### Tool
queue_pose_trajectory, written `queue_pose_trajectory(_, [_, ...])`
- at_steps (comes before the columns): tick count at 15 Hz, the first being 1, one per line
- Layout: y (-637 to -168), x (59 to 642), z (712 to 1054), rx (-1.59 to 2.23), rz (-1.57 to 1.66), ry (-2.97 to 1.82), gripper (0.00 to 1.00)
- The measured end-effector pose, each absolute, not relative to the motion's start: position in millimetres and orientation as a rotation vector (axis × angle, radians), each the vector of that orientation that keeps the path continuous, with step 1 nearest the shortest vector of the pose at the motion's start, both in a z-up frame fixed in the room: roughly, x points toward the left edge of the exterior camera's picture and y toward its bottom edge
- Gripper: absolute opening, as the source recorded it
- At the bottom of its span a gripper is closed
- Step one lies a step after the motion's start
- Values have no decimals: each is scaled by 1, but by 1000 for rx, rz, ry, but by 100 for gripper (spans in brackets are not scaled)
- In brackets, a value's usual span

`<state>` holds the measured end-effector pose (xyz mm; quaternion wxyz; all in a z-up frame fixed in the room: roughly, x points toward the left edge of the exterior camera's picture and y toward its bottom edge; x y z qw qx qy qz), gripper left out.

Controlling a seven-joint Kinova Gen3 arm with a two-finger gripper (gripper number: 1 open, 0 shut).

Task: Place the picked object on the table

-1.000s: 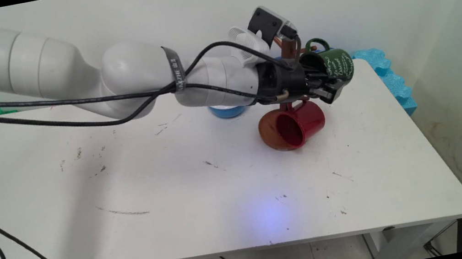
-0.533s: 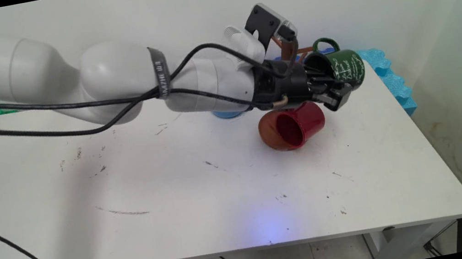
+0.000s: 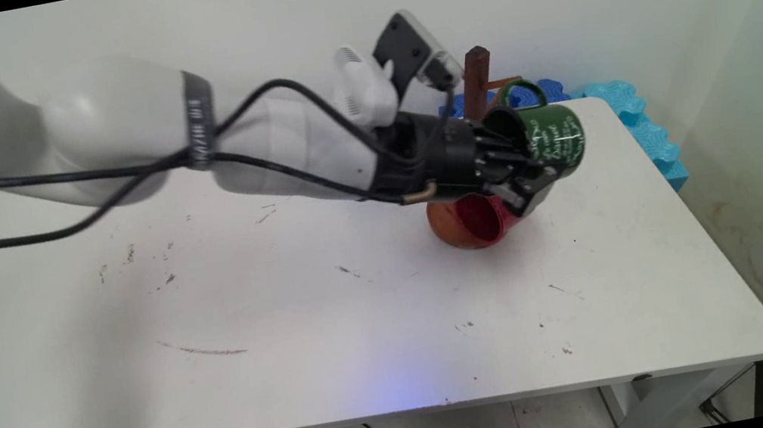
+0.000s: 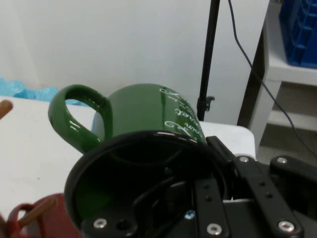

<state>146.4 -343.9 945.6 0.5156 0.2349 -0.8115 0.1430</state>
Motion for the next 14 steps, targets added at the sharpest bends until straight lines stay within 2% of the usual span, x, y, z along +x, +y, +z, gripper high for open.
queue_pose_trajectory(14, [-302,232,979,503,404,-2208,0])
